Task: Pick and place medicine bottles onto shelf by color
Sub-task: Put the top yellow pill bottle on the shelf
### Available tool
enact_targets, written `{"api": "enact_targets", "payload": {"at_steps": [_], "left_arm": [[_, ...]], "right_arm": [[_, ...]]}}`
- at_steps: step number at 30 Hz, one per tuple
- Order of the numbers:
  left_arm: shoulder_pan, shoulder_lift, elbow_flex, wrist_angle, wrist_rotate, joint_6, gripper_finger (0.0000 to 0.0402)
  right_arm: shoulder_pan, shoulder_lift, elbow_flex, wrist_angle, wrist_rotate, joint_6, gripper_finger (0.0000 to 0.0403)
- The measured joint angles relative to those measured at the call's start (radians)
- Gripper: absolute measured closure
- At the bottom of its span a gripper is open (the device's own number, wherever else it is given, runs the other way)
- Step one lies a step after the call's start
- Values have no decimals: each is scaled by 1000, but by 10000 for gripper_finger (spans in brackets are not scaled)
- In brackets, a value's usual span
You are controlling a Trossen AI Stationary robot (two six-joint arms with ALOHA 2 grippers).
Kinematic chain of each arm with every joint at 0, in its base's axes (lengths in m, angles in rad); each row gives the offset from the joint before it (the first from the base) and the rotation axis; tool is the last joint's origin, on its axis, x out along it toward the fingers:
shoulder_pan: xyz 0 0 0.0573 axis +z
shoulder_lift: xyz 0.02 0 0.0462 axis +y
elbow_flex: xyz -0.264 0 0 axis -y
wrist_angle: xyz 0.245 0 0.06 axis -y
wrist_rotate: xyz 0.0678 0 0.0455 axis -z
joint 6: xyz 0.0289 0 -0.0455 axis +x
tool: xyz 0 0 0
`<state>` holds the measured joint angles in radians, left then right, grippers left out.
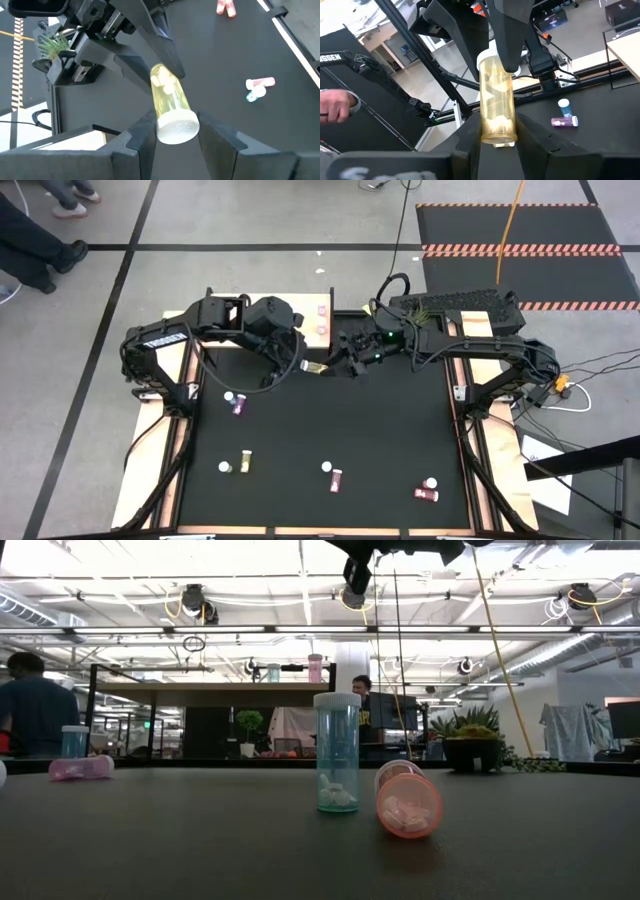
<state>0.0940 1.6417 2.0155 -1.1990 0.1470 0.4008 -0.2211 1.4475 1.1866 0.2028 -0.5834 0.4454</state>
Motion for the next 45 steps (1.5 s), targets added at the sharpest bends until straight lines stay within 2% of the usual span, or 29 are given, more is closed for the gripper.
{"api": "enact_targets", "payload": {"at_steps": [4, 8, 13, 18, 20, 26, 31, 34, 41, 45], "left_arm": [[0, -1, 0, 27, -13, -49, 261], [3, -5, 0, 53, -26, -100, 229], [9, -26, 0, 52, -101, -220, 170], [24, -66, 0, 109, -106, -318, 130], [30, -80, 0, 184, -103, -349, 123], [30, -107, 1, 401, -86, -358, 129], [30, -85, 0, 487, 4, -328, 147], [30, -67, 0, 531, 60, -320, 154], [30, -55, 0, 555, 63, -298, 153], [30, -55, 0, 578, 63, -298, 175]], "right_arm": [[0, 0, 0, 7, -8, 0, 307], [0, 0, 0, 50, 6, -7, 306], [0, 0, -45, 301, 5, 26, 308], [-17, 0, -118, 554, 4, 97, 306], [-26, 0, -143, 627, 9, 107, 306], [-40, -2, -176, 798, 9, 138, 306], [-40, -1, -178, 852, 10, 145, 306], [-40, 0, -178, 862, 9, 149, 306], [-41, 1, -178, 905, 9, 158, 306], [-41, 0, -178, 921, 9, 158, 306]]}}
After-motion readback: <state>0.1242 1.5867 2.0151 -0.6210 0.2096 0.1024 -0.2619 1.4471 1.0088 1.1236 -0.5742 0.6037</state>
